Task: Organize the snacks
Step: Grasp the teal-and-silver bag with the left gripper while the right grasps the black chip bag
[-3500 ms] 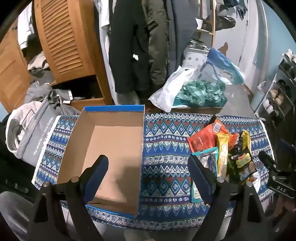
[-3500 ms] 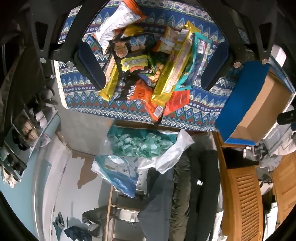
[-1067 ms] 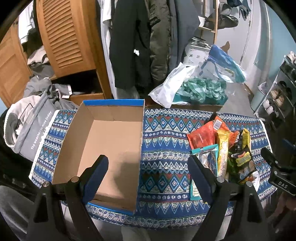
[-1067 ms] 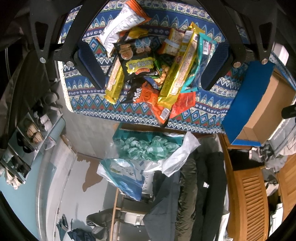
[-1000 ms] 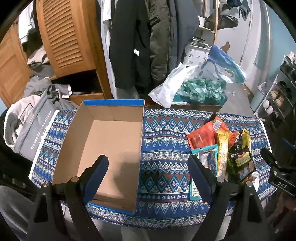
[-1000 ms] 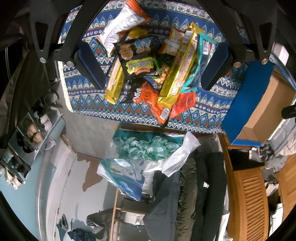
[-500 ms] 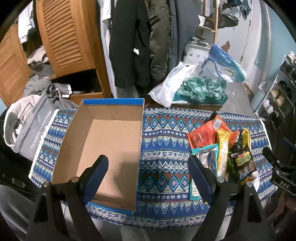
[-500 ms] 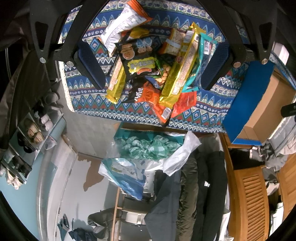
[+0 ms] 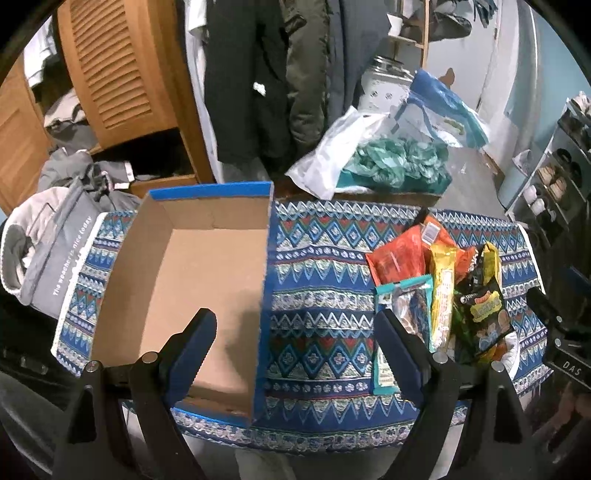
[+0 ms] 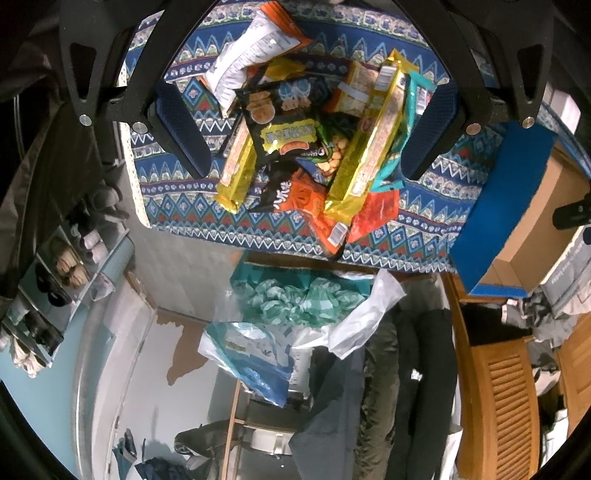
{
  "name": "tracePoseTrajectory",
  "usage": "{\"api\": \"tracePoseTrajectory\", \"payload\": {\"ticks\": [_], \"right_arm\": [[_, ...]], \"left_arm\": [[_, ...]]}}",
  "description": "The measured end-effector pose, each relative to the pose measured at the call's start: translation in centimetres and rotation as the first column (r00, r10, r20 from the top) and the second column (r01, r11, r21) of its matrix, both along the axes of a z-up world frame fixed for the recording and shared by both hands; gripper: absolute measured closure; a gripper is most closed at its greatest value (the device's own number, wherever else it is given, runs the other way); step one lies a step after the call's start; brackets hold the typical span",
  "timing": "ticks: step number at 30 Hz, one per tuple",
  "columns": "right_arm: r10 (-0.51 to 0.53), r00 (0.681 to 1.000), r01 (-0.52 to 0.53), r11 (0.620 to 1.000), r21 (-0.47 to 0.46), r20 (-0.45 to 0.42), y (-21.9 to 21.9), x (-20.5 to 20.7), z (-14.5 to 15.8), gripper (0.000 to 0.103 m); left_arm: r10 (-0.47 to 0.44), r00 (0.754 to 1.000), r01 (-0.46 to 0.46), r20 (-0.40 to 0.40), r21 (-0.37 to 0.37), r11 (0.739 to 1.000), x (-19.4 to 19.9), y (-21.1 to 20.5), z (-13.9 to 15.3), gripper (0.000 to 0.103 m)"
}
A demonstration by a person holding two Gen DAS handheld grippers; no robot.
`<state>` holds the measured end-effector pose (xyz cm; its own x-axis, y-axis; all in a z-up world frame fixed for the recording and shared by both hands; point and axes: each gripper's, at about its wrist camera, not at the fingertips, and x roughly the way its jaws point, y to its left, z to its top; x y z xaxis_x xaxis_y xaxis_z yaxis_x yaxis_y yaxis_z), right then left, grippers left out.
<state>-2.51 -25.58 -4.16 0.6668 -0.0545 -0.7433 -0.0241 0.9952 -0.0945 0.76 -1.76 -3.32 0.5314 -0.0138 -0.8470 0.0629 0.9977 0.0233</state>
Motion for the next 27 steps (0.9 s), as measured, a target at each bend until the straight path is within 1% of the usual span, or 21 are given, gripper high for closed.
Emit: {"api": "tracePoseTrajectory", "payload": {"ticks": [6,11,16,20,22,24,27], "right_arm": [[-0.018,0.999,0.017,1.000,-0.021,-0.044,-0.7,0.6,-1.4,0.002],[-0.047,0.995,0.046,0.999,-0.013,-0.083,-2.0,1.2,-2.4,0.002],[-0.060,0.991,0.059,0.998,-0.017,-0.118,-2.8,1.7,-3.9,0.002],[-0.057,0.986,0.059,0.998,0.003,-0.159,-3.4,2.3,-5.5,0.002],[-0.056,0.983,0.058,0.998,0.004,-0.175,-3.6,2.4,-6.2,0.002],[-0.053,0.980,0.053,0.999,-0.007,-0.191,-3.6,2.7,-7.0,0.002],[-0.051,0.974,0.043,0.998,-0.041,-0.221,-3.5,3.2,-8.6,0.002]], "left_arm": [[-0.030,0.996,0.029,-0.082,-0.021,0.999,0.9,-1.7,-2.0,0.014],[-0.057,0.992,0.056,-0.110,-0.011,0.998,1.5,-3.1,-3.1,0.014],[-0.090,0.980,0.085,-0.176,-0.036,0.996,2.4,-4.7,-5.2,0.014],[-0.099,0.970,0.090,-0.222,-0.052,0.995,3.2,-5.9,-7.2,0.014],[-0.111,0.965,0.095,-0.238,-0.078,0.992,3.6,-6.4,-8.2,0.014],[-0.097,0.964,0.076,-0.248,-0.094,0.993,4.1,-6.7,-9.1,0.014],[-0.076,0.959,0.052,-0.273,-0.093,0.994,4.7,-6.9,-10.2,0.014]]}}
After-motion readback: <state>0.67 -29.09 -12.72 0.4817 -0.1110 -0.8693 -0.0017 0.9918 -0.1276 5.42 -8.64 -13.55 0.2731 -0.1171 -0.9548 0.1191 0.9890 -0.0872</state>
